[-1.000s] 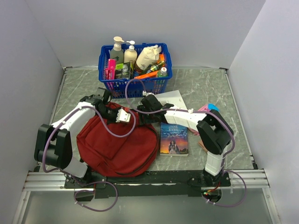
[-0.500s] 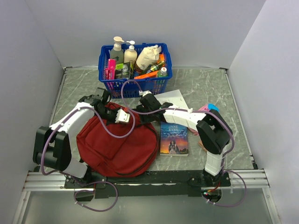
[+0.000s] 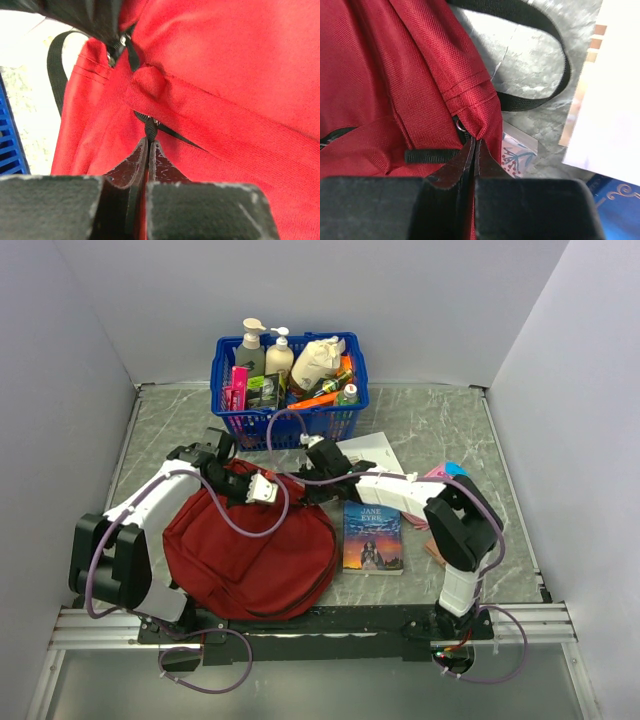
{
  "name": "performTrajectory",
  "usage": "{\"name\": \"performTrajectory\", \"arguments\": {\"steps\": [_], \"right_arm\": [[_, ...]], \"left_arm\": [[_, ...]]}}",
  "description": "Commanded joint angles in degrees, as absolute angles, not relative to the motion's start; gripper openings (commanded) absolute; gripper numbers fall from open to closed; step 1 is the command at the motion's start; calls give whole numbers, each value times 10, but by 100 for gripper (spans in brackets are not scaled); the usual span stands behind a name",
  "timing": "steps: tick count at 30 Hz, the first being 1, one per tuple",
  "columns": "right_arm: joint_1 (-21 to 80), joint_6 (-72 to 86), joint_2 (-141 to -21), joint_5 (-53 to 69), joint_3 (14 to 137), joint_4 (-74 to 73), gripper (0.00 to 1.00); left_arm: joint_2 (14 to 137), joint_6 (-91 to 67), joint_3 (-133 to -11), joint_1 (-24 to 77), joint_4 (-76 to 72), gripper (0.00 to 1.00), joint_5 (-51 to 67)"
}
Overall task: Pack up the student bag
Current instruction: Unzip the student bag at the center of the board.
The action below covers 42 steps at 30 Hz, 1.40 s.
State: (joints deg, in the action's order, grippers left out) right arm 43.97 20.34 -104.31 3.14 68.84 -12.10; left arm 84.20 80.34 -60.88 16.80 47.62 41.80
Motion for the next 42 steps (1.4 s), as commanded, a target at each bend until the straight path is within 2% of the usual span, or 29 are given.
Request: {"name": "performTrajectory", "arguments": {"steps": [1, 6, 19, 27, 28, 29, 31, 32, 34, 36, 42], "right_arm": [[408, 205, -970, 32, 716, -118, 0], [378, 198, -969, 19, 723, -147, 0], [353, 190, -1005, 2, 726, -132, 0], [342, 202, -1017, -85, 767, -162, 1], [344, 206, -1018, -117, 777, -173, 26], [346, 220, -1020, -132, 790, -207, 40], [364, 226, -1019, -154, 830, -237, 63], [373, 232, -1015, -170, 843, -268, 69], [408, 250, -996, -172, 869, -297, 75], [433, 286, -980, -144, 881, -331, 75], [520, 376, -1009, -103, 903, -404, 71]], "left_arm": [[819, 823, -601, 163, 472, 1, 410], [814, 826, -588, 150, 478, 1, 391], [742, 887, -520, 138, 617, 1, 346], [663, 892, -473, 118, 674, 1, 335], [651, 889, -470, 118, 674, 1, 337], [643, 883, -465, 118, 670, 1, 340], [625, 861, -461, 118, 647, 1, 362], [620, 853, -461, 118, 639, 2, 373], [608, 816, -461, 118, 603, 2, 400], [603, 783, -463, 118, 590, 3, 418], [575, 764, -439, 118, 555, 4, 428]]}}
